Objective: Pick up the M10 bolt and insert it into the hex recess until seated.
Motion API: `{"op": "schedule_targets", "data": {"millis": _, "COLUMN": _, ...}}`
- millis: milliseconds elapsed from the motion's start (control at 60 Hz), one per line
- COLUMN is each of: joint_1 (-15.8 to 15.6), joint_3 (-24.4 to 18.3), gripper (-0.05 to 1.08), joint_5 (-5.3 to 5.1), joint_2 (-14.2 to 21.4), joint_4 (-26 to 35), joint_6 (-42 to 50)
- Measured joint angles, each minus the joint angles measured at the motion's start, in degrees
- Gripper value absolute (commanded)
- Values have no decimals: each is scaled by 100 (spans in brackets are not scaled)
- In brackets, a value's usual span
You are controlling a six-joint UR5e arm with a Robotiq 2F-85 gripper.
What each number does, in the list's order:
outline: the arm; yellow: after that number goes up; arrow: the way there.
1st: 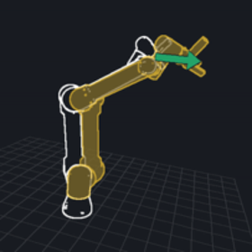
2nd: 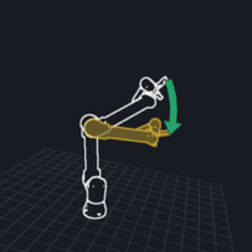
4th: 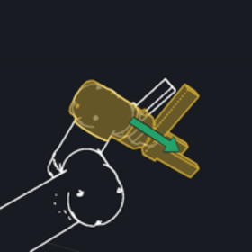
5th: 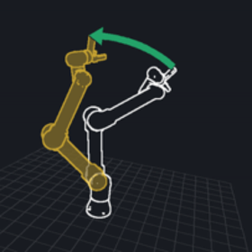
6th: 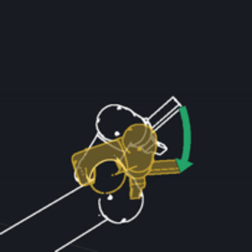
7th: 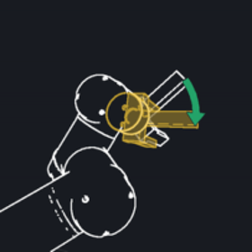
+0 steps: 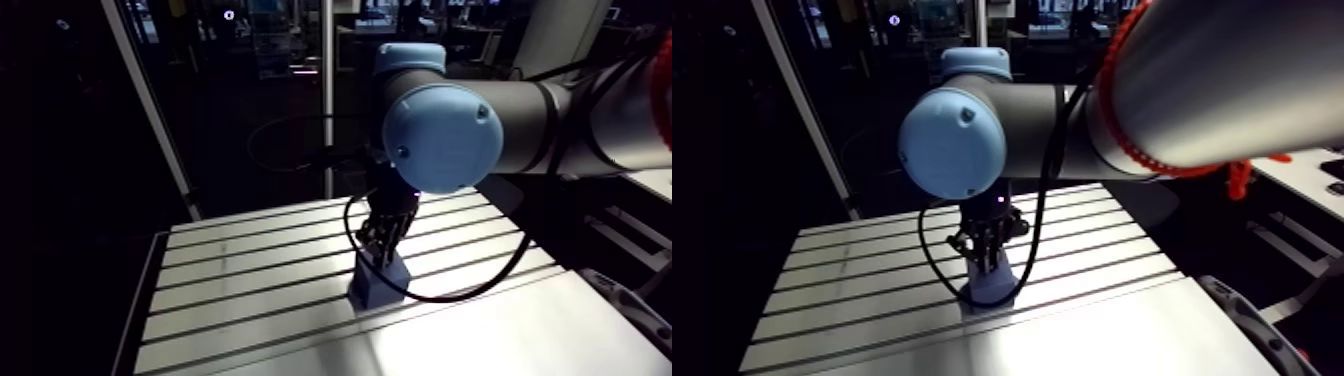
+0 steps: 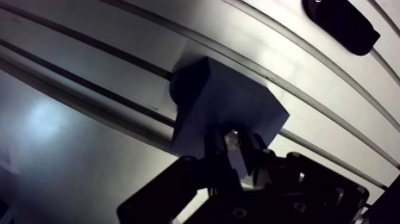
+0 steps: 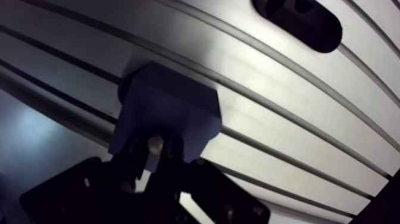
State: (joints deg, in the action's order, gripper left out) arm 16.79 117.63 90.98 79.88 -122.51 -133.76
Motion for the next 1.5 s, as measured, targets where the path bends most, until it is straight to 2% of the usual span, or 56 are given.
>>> {"op": "schedule_targets", "data": {"millis": 533, "joint_1": -2, "joint_3": 25, "gripper": 72, "joint_5": -9, "joint_2": 5, "joint_4": -15, "joint_6": -515}}
{"op": "schedule_targets", "data": {"millis": 633, "joint_1": -4, "joint_3": 26, "gripper": 68, "joint_5": -8, "joint_2": 5, "joint_4": -15, "joint_6": -554}}
{"op": "schedule_targets", "data": {"millis": 667, "joint_1": -5, "joint_3": 27, "gripper": 64, "joint_5": -6, "joint_2": 5, "joint_4": -15, "joint_6": -569}}
{"op": "schedule_targets", "data": {"millis": 683, "joint_1": -5, "joint_3": 29, "gripper": 55, "joint_5": -6, "joint_2": 5, "joint_4": -15, "joint_6": -578}}
{"op": "schedule_targets", "data": {"millis": 700, "joint_1": -5, "joint_3": 30, "gripper": 41, "joint_5": -5, "joint_2": 6, "joint_4": -15, "joint_6": -586}}
{"op": "schedule_targets", "data": {"millis": 717, "joint_1": -5, "joint_3": 31, "gripper": 41, "joint_5": -4, "joint_2": 6, "joint_4": -15, "joint_6": -597}}
{"op": "schedule_targets", "data": {"millis": 733, "joint_1": -5, "joint_3": 32, "gripper": 32, "joint_5": -3, "joint_2": 6, "joint_4": -15, "joint_6": -608}}
{"op": "schedule_targets", "data": {"millis": 750, "joint_1": -5, "joint_3": 33, "gripper": 32, "joint_5": -1, "joint_2": 6, "joint_4": -15, "joint_6": -617}}
{"op": "schedule_targets", "data": {"millis": 767, "joint_1": -5, "joint_3": 35, "gripper": 24, "joint_5": 1, "joint_2": 7, "joint_4": -16, "joint_6": -627}}
{"op": "schedule_targets", "data": {"millis": 783, "joint_1": -4, "joint_3": 37, "gripper": 24, "joint_5": 3, "joint_2": 7, "joint_4": -17, "joint_6": -636}}
{"op": "schedule_targets", "data": {"millis": 800, "joint_1": -4, "joint_3": 38, "gripper": 13, "joint_5": 4, "joint_2": 8, "joint_4": -18, "joint_6": -640}}
{"op": "schedule_targets", "data": {"millis": 817, "joint_1": -4, "joint_3": 40, "gripper": 13, "joint_5": 6, "joint_2": 9, "joint_4": -19, "joint_6": -644}}
{"op": "schedule_targets", "data": {"millis": 850, "joint_1": -3, "joint_3": 45, "gripper": 3, "joint_5": 10, "joint_2": 13, "joint_4": -22, "joint_6": -650}}
{"op": "schedule_targets", "data": {"millis": 1217, "joint_1": 20, "joint_3": -4, "gripper": 2, "joint_5": 21, "joint_2": 98, "joint_4": -298, "joint_6": -562}}
{"op": "schedule_targets", "data": {"millis": 1500, "joint_1": 27, "joint_3": -201, "gripper": 2, "joint_5": 5, "joint_2": 246, "joint_4": -187, "joint_6": 34}}
